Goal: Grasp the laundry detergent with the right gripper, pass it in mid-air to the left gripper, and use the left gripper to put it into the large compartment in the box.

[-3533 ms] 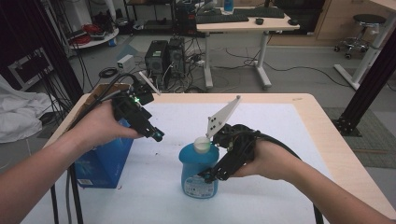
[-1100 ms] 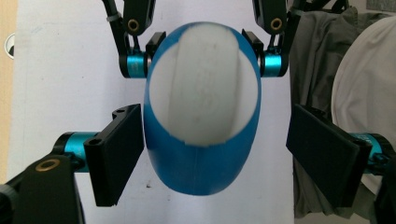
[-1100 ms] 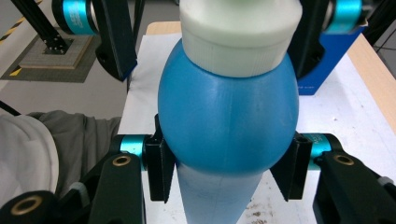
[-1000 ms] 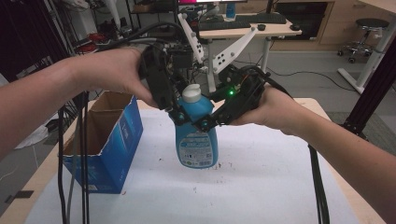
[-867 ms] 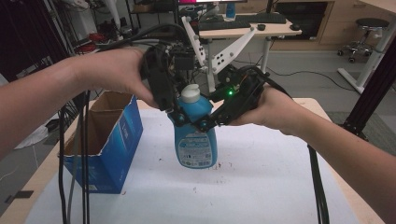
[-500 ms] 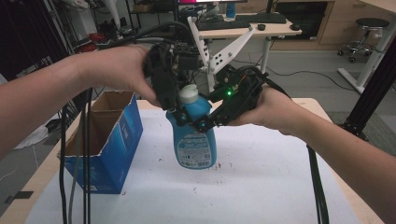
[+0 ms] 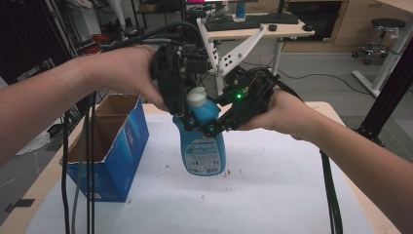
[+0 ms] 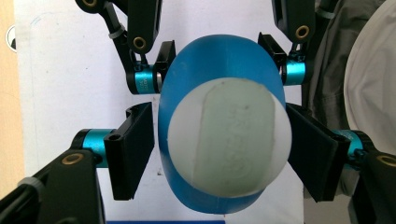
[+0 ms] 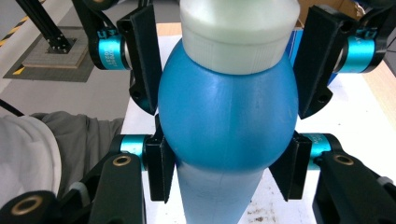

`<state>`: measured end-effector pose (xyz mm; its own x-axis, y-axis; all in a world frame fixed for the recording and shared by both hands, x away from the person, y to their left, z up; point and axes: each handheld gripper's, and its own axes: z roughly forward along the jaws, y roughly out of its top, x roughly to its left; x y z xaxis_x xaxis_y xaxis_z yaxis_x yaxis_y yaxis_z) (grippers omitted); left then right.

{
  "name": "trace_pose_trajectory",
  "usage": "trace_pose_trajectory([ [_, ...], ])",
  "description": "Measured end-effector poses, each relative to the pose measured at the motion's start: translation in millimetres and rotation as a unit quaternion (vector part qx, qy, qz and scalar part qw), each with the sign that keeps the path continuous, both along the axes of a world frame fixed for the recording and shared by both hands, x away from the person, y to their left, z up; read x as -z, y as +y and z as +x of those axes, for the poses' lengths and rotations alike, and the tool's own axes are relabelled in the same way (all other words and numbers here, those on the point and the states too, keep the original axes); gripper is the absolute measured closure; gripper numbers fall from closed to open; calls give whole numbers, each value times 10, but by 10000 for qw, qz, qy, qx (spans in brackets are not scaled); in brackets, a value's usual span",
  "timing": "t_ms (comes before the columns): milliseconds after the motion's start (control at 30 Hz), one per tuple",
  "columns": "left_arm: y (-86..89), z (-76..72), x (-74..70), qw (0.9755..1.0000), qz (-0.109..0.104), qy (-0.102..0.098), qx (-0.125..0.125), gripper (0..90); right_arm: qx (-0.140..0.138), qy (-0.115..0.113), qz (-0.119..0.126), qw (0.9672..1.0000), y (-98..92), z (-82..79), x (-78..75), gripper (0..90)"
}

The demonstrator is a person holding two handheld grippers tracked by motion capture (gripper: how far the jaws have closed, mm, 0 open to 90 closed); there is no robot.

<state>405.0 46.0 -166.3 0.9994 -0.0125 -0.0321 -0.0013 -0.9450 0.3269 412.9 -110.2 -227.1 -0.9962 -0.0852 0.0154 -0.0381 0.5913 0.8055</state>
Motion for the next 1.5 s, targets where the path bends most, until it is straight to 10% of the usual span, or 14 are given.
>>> trace_pose_trajectory([
  [1500, 19, 10, -18, 10000, -13, 57, -74, 384, 3, 163, -78, 9998, -4, -12, 7, 456],
])
